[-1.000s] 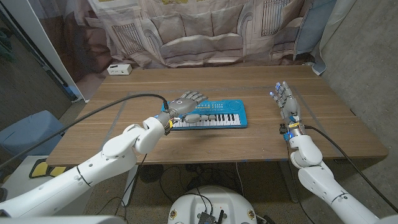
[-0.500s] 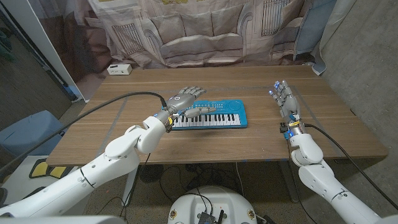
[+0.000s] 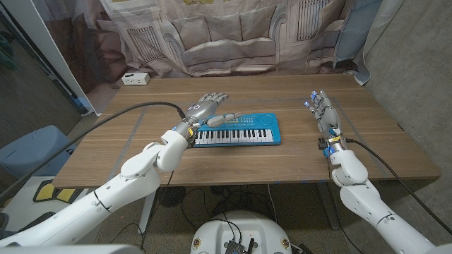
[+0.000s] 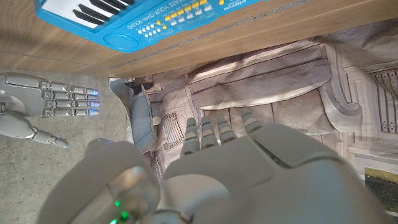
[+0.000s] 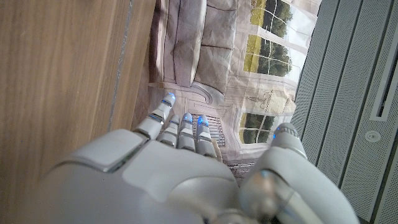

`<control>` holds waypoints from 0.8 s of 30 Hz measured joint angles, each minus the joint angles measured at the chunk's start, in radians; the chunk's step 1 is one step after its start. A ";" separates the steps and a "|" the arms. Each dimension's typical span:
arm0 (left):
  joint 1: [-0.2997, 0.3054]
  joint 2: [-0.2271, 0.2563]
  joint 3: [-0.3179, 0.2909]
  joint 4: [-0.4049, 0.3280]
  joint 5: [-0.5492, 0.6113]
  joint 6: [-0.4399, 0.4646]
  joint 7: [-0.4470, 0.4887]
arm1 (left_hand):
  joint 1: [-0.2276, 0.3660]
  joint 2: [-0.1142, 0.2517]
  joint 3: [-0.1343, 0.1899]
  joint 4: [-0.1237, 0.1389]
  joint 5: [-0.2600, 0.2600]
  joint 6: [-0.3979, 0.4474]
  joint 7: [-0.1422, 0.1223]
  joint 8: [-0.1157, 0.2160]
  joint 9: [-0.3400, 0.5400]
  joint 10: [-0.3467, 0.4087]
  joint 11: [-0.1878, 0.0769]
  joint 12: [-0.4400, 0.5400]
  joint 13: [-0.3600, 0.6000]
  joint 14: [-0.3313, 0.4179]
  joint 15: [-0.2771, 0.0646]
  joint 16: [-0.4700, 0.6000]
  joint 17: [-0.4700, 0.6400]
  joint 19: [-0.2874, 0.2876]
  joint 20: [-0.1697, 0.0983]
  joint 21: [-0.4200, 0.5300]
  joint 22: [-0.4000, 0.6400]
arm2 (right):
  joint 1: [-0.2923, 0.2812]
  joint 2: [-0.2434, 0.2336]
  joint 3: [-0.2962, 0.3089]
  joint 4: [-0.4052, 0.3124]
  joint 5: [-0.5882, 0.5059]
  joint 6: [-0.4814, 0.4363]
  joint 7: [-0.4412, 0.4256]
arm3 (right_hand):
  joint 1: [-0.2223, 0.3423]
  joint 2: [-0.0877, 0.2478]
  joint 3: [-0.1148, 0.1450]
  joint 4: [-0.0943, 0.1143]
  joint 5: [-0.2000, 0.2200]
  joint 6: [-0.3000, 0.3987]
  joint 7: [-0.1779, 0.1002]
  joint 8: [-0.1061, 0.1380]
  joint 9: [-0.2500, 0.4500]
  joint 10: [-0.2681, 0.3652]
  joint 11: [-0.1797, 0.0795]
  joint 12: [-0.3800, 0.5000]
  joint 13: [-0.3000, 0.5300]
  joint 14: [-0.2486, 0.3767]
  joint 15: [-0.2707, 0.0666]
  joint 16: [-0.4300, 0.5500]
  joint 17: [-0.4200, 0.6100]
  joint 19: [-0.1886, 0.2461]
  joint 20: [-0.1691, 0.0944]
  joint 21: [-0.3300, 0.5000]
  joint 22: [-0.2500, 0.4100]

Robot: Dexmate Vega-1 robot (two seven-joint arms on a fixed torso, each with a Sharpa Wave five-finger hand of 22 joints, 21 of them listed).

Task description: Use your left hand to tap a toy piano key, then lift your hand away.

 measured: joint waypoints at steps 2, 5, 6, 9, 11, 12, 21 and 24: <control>0.000 -0.002 -0.003 0.001 -0.013 0.003 0.007 | 0.000 0.000 0.000 0.000 0.000 0.000 0.000 0.000 0.000 0.008 -0.001 0.000 0.000 0.008 0.000 0.000 0.000 0.009 -0.002 0.000 0.000 | 0.003 0.000 -0.001 0.005 0.007 0.003 0.011 | 0.000 0.000 0.000 0.000 0.000 0.000 0.000 0.000 0.000 0.000 0.000 0.000 0.000 0.000 0.000 0.000 0.000 0.000 0.000 0.000 0.000; 0.000 -0.006 -0.009 0.001 -0.027 0.006 0.016 | 0.000 0.000 0.000 0.000 0.000 0.011 0.003 0.000 0.000 0.024 0.003 0.007 -0.003 0.018 0.004 0.004 0.000 0.011 -0.004 0.000 0.000 | 0.010 0.002 -0.003 0.015 0.024 0.007 0.032 | 0.000 0.000 0.000 0.000 0.000 0.000 0.000 0.000 0.000 0.000 0.000 0.000 0.000 0.000 0.000 0.000 0.000 0.000 0.000 0.000 0.000; 0.001 -0.007 -0.012 0.001 -0.038 0.008 0.022 | 0.000 0.000 0.000 0.000 0.000 0.012 0.002 0.000 0.000 0.030 0.007 0.008 -0.004 0.021 0.004 0.004 0.000 0.012 -0.013 0.000 0.000 | 0.014 0.003 -0.004 0.021 0.029 0.009 0.040 | 0.000 0.000 0.000 0.000 0.000 0.000 0.000 0.000 0.000 0.000 0.000 0.000 0.000 0.000 0.000 0.000 0.000 0.000 0.000 0.000 0.000; 0.004 -0.011 -0.020 0.001 -0.060 0.010 0.033 | 0.011 0.002 0.000 0.000 0.000 0.020 0.009 0.000 0.000 0.033 0.010 0.008 -0.005 0.025 0.000 0.004 0.000 0.015 -0.044 0.000 0.000 | 0.021 0.006 -0.006 0.031 0.046 0.015 0.062 | 0.000 0.000 0.000 0.000 0.000 0.001 0.001 0.000 0.000 0.000 0.000 0.000 0.000 0.000 0.000 0.000 0.000 0.000 0.000 -0.004 0.000; 0.005 -0.014 -0.026 0.002 -0.073 0.010 0.040 | 0.012 0.001 0.000 0.000 0.000 0.026 0.015 0.000 0.000 0.041 0.013 0.008 -0.005 0.030 0.005 0.004 0.000 0.022 -0.058 0.000 -0.003 | 0.027 0.009 -0.007 0.040 0.058 0.019 0.078 | 0.000 0.000 0.000 0.000 0.000 0.004 0.004 0.000 0.000 0.000 0.000 0.000 0.000 0.000 0.000 0.000 0.000 0.000 0.000 -0.004 0.000; 0.007 -0.016 -0.031 0.003 -0.088 0.010 0.048 | 0.012 0.001 -0.001 -0.001 0.000 0.027 0.016 0.000 0.000 0.043 0.011 0.008 -0.005 0.030 0.005 0.004 0.000 0.023 -0.063 0.000 -0.005 | 0.028 0.009 -0.007 0.043 0.062 0.020 0.083 | 0.000 0.000 0.000 0.000 0.000 0.004 0.004 0.000 0.000 0.000 0.000 0.000 0.000 0.000 0.000 0.000 0.000 0.000 0.000 -0.004 0.000; 0.009 -0.030 -0.046 0.008 -0.147 0.004 0.084 | 0.012 0.001 -0.004 -0.004 0.000 0.041 0.020 0.000 0.000 0.054 0.010 0.008 -0.005 0.047 0.000 0.004 0.000 0.034 -0.059 0.000 -0.005 | 0.049 0.012 -0.010 0.066 0.110 0.018 0.141 | 0.000 0.000 0.000 0.000 0.000 0.007 0.007 0.000 0.000 0.000 0.000 0.000 0.000 0.000 0.000 0.000 0.000 0.000 0.000 -0.004 0.000; 0.009 -0.037 -0.050 0.016 -0.177 -0.005 0.100 | 0.012 0.001 -0.004 -0.004 0.000 0.048 0.027 0.004 0.000 0.058 0.014 0.008 -0.005 0.050 0.004 0.004 0.000 0.034 -0.059 0.000 -0.005 | 0.055 0.010 -0.010 0.069 0.121 0.011 0.156 | 0.000 0.000 0.000 0.000 0.000 0.007 0.007 0.000 0.000 0.000 0.000 0.000 0.000 0.000 0.000 0.000 0.000 0.000 0.000 -0.004 0.000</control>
